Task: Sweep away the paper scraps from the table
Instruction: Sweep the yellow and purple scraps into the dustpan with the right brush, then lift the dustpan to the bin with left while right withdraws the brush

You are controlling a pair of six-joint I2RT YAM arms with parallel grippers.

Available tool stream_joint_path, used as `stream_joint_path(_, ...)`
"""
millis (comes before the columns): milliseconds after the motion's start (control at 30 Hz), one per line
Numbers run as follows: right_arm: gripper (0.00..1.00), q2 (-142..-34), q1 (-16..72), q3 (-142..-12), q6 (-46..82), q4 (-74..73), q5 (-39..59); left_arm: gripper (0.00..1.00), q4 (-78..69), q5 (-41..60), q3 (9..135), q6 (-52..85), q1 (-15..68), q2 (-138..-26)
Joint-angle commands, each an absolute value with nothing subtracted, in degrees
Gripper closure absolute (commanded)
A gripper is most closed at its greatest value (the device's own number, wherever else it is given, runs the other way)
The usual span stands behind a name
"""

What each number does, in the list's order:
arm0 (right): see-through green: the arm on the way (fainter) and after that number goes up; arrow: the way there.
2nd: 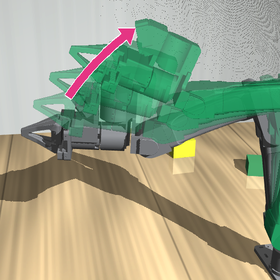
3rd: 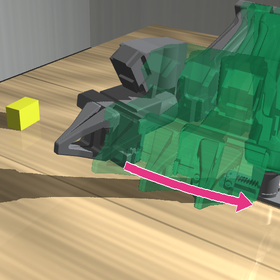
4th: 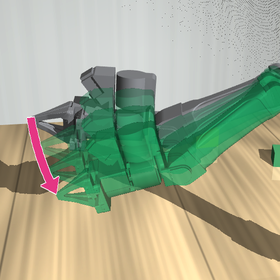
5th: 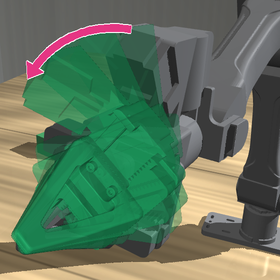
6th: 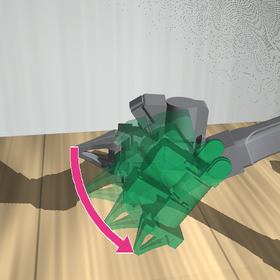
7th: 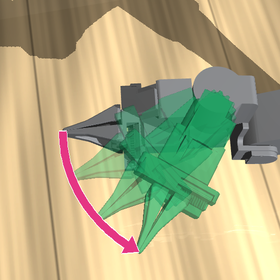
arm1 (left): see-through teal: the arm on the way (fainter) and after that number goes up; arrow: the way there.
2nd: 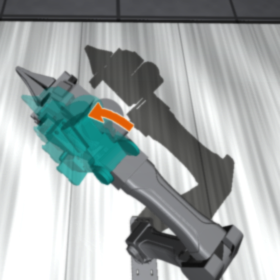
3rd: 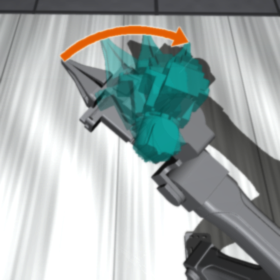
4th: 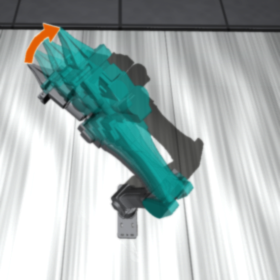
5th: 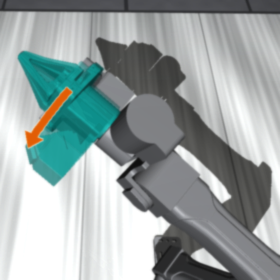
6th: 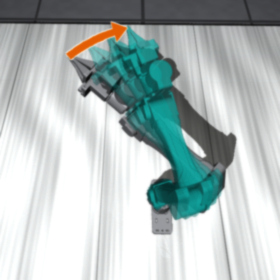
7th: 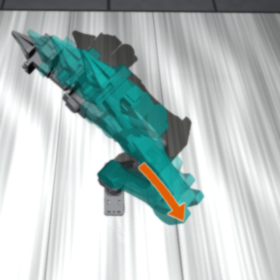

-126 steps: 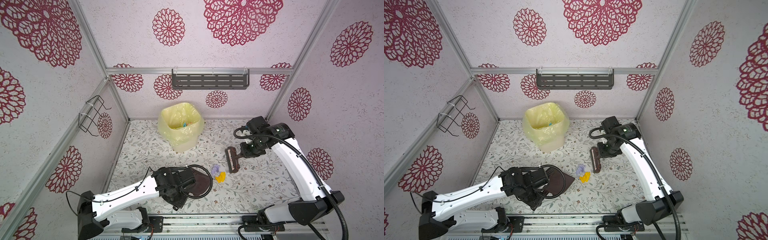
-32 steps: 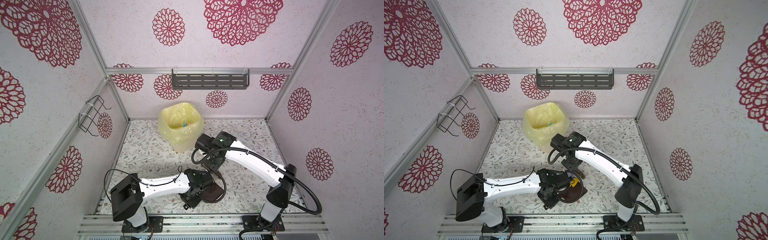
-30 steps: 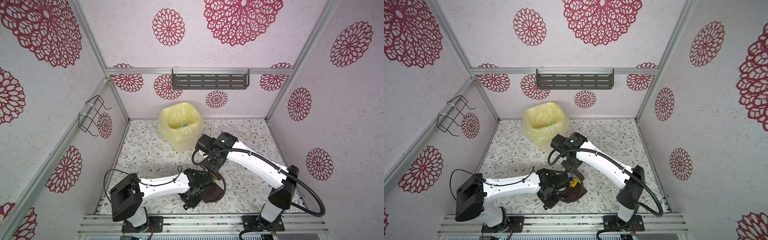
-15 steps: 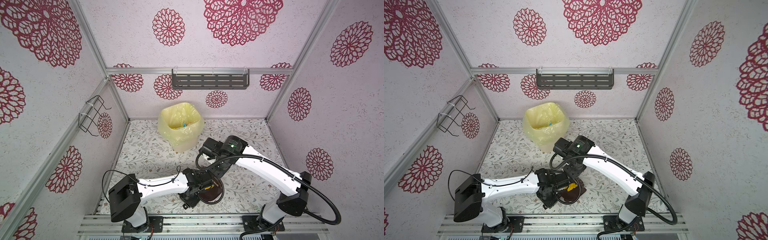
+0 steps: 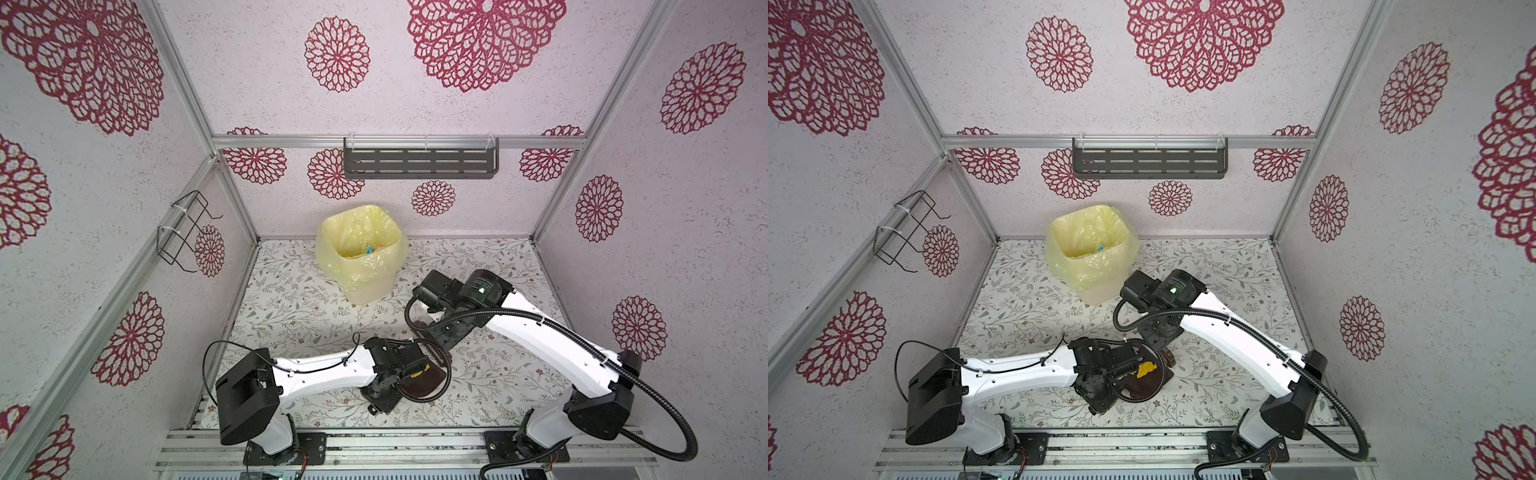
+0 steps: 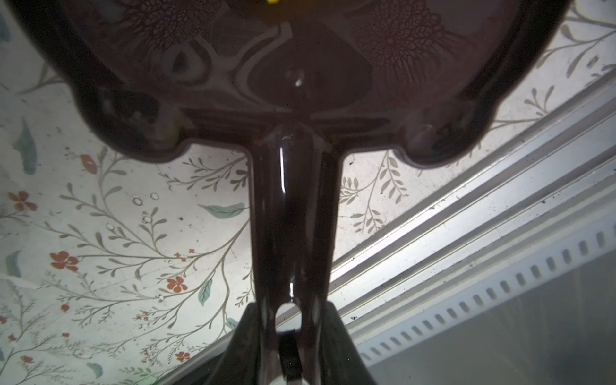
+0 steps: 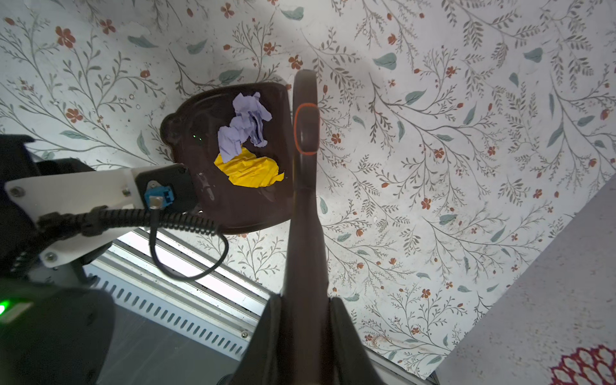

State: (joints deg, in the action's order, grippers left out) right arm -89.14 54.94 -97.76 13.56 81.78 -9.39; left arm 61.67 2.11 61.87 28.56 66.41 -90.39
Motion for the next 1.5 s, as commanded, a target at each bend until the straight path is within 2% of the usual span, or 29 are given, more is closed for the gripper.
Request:
stream_joint_path(0,1.00,-89.80,55.30,-97.41,11.85,79.35,-7.01,1.00,60.38,1.21,61.61,28.42,66.67,-89.30)
stream_joint_path(267,1.00,-88.28,57.48,-96.87,10.46,76.91,2.14,1.00,60.37,1.15,61.66,28.41,66.69,-89.43)
stream_joint_path(467,1.00,-86.83,57.86,-96.97,11.11,77.30,4.92,1.00,60.38,1.05,61.70,28.38,66.65,-89.56)
stream_joint_path(567,1.00,-86.36,57.78,-96.82,11.77,78.34,2.74,1.00,60.42,1.06,61.72,28.35,66.64,-89.56)
stream_joint_path(767,1.00,-85.78,56.04,-98.26,15.27,83.67,-8.42,1.00,60.01,0.03,61.29,28.67,66.92,-88.49)
stream_joint_path(1033,1.00,-78.56,50.85,-95.93,17.92,80.45,-9.23,1.00,57.73,-2.18,59.56,29.25,68.11,-85.61)
stream_joint_path(1300,1.00,-63.54,39.40,-82.33,20.97,69.81,-4.18,1.00,62.25,-5.10,62.21,30.49,69.14,-82.05)
stream_joint_path(1467,1.00,-57.17,35.17,-76.07,22.66,66.55,-1.21,1.00,68.74,-6.32,65.32,31.49,69.19,-77.91)
